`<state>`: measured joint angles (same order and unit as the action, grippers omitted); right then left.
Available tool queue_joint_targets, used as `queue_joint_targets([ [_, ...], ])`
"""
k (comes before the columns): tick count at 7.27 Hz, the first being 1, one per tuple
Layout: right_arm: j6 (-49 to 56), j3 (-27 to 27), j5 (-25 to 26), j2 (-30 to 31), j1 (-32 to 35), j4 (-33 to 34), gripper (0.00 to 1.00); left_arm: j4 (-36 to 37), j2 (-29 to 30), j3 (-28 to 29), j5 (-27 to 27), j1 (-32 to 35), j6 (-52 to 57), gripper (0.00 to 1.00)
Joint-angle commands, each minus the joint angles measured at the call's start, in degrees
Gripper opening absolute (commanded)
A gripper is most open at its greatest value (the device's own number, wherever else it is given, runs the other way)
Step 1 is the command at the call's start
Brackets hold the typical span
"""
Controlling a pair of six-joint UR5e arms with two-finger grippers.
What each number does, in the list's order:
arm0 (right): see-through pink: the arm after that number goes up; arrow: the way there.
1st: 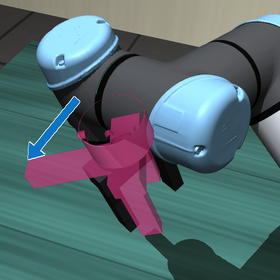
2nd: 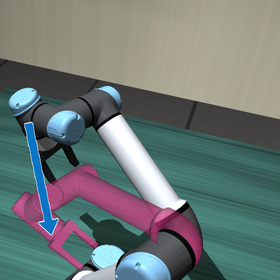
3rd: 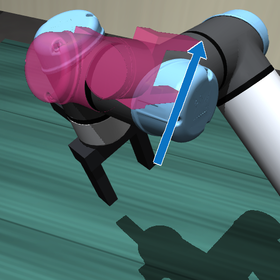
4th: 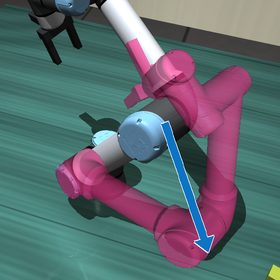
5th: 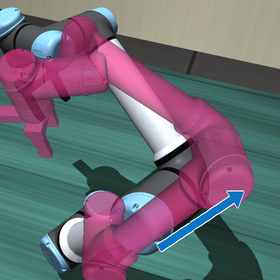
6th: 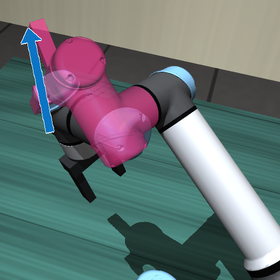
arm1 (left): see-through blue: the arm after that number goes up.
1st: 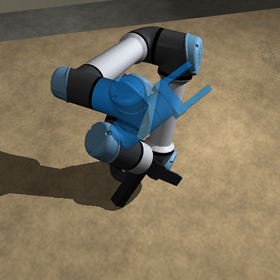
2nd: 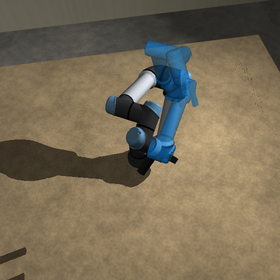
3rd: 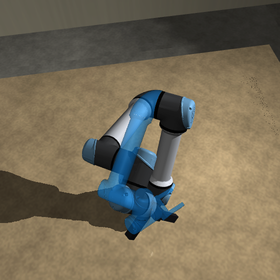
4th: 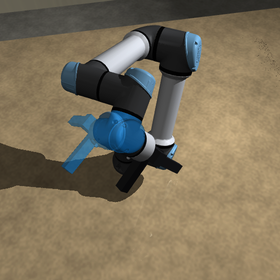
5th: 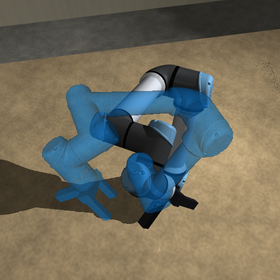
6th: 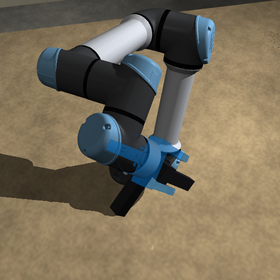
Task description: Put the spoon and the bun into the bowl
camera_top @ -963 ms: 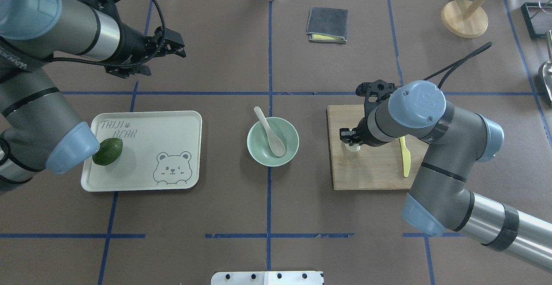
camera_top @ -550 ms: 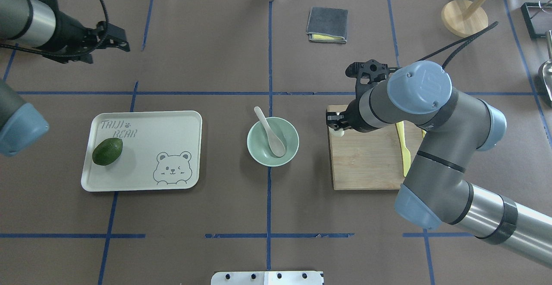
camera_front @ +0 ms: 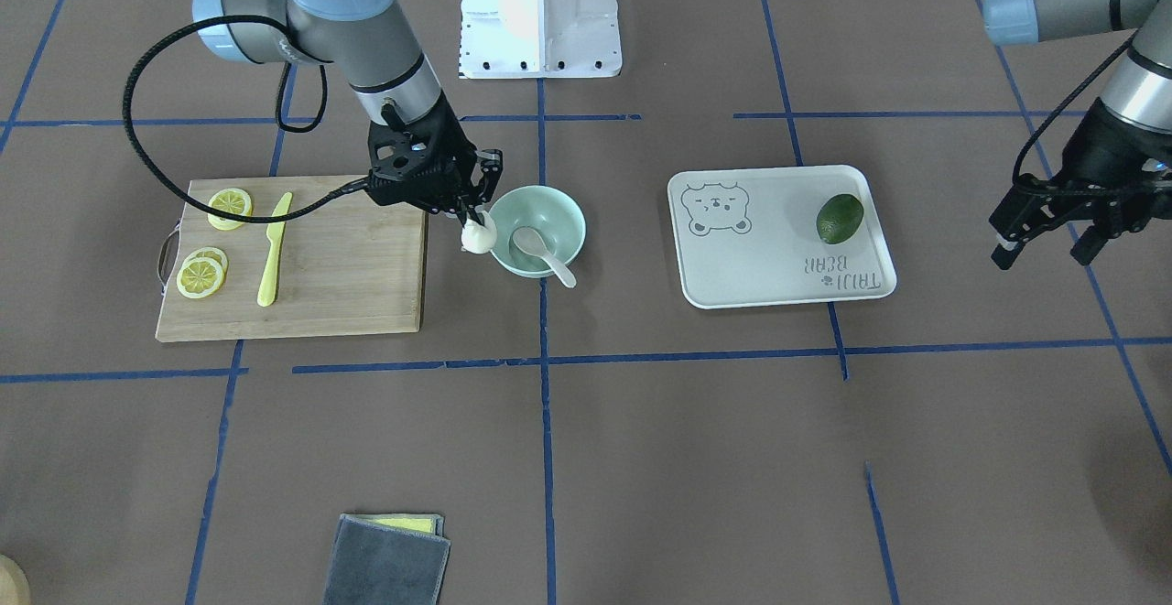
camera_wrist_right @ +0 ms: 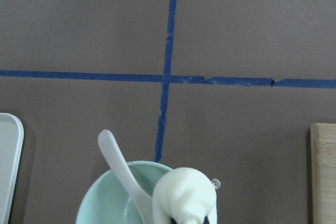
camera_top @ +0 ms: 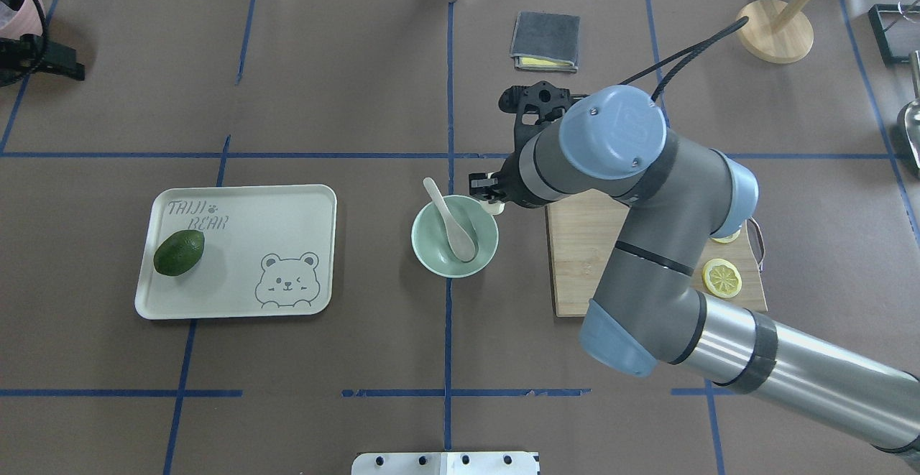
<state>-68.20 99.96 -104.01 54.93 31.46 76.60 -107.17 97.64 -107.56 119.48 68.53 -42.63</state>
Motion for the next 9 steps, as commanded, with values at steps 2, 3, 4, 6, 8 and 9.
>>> queue_joint_targets([
  [2, -0.2, -3.9, 2.0, -3.7, -2.4, -0.2, 0.07, 0.2, -3.2, 1.0, 2.6, 5.4, 10.1, 1.00],
  [3, -0.2, -3.9, 2.0, -3.9, -2.9, -0.2, 0.99, 0.2, -3.2, 1.3, 2.6, 5.5, 10.1, 1.00],
  [4, -1.8, -3.6, 1.9, -3.9, -2.9, -0.2, 1.00, 0.2, -3.2, 1.4, 2.6, 5.5, 10.2, 1.00],
  [6, -3.6, -2.6, 1.6, -4.1, -2.9, 0.5, 1.00, 0.2, -3.2, 1.8, 2.6, 5.7, 10.3, 1.00],
  [8, -3.6, -0.6, 1.5, -4.2, -2.9, 3.5, 1.00, 0.6, -3.3, 3.3, 2.8, 7.6, 13.9, 1.00],
  [9, -3.6, 0.4, 1.5, -4.1, -2.8, 5.0, 1.00, 0.4, -3.3, 6.7, 5.6, 10.7, 16.6, 1.00],
])
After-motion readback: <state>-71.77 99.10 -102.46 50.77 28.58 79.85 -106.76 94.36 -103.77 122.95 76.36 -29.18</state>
